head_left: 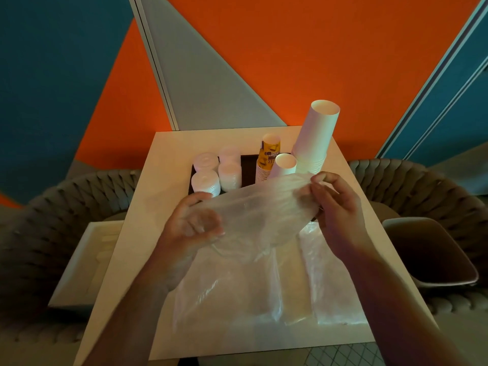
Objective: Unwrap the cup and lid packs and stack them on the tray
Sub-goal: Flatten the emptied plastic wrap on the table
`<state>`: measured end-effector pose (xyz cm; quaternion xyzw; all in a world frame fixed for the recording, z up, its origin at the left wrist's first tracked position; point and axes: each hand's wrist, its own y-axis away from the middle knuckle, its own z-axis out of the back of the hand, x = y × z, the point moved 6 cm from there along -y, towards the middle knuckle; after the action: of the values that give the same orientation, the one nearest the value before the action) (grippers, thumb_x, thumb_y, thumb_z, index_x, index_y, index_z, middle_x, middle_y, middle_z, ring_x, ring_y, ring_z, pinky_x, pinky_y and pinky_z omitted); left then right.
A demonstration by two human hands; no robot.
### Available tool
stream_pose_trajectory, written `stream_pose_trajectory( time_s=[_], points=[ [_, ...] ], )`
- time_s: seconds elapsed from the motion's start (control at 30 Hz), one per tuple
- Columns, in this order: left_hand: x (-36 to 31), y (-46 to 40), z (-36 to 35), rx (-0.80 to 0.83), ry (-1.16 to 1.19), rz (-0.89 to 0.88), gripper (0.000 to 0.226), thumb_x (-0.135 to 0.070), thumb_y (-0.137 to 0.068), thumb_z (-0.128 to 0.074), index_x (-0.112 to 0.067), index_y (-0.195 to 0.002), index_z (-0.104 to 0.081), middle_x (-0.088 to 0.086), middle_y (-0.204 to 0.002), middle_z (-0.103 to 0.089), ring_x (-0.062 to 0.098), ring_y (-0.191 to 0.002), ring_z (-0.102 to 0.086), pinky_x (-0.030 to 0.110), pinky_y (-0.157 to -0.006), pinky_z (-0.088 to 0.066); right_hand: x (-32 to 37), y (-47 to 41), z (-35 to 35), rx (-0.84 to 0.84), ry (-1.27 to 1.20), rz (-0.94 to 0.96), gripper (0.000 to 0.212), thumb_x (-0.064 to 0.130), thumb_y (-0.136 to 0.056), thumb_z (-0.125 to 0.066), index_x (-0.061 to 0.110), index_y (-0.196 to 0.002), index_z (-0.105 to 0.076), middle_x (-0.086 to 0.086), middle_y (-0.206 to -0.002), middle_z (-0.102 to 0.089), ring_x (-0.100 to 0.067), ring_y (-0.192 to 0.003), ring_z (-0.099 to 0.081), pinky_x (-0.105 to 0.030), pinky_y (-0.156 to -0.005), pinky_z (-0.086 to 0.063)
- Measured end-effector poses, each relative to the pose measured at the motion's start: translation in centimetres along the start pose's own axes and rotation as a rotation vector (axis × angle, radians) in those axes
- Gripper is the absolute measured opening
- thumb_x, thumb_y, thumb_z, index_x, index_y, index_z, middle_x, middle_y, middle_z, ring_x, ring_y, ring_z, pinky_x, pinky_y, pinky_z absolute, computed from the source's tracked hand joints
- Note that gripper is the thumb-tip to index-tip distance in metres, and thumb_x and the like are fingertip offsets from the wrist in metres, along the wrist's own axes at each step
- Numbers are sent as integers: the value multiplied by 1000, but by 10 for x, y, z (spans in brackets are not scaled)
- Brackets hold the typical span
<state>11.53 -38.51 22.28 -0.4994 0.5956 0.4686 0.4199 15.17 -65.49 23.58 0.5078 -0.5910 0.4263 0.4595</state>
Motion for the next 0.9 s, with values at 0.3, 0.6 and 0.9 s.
stream_pose_trajectory(
  time_s=[0.3, 0.6, 0.9],
  points=[
    [-9, -2, 5, -22, 135, 18, 65, -1, -67, -78, -19, -128, -64, 8, -125, -65, 17, -80, -71, 26, -65, -60, 13, 4, -5, 265, -90, -86, 68, -9, -74, -68, 15, -137, -57, -4, -106, -75, -29, -97, -70, -40, -85, -61],
    [-14, 6, -7, 120, 24, -35, 53, 3, -66, -79, -19, -112, -68, 5, -114, -64, 28, -91, -64, 31, -79, -60, 20, 9, -15, 448, 121, -143, 114, -13, -64, -80, 37, -154, -32, 21, -132, -59, -39, -113, -68, -65, -88, -56],
    [-15, 4, 29, -22, 59, -9, 63, 24, -83, -52, -20, -127, -63, 0, -88, -67, 12, -73, -62, 24, -70, -58, 24, 14, 6, 702, 396, -284, 123, -19, -69, -80, 54, -151, -25, 39, -125, -55, -28, -119, -66, -65, -78, -58]
  ],
)
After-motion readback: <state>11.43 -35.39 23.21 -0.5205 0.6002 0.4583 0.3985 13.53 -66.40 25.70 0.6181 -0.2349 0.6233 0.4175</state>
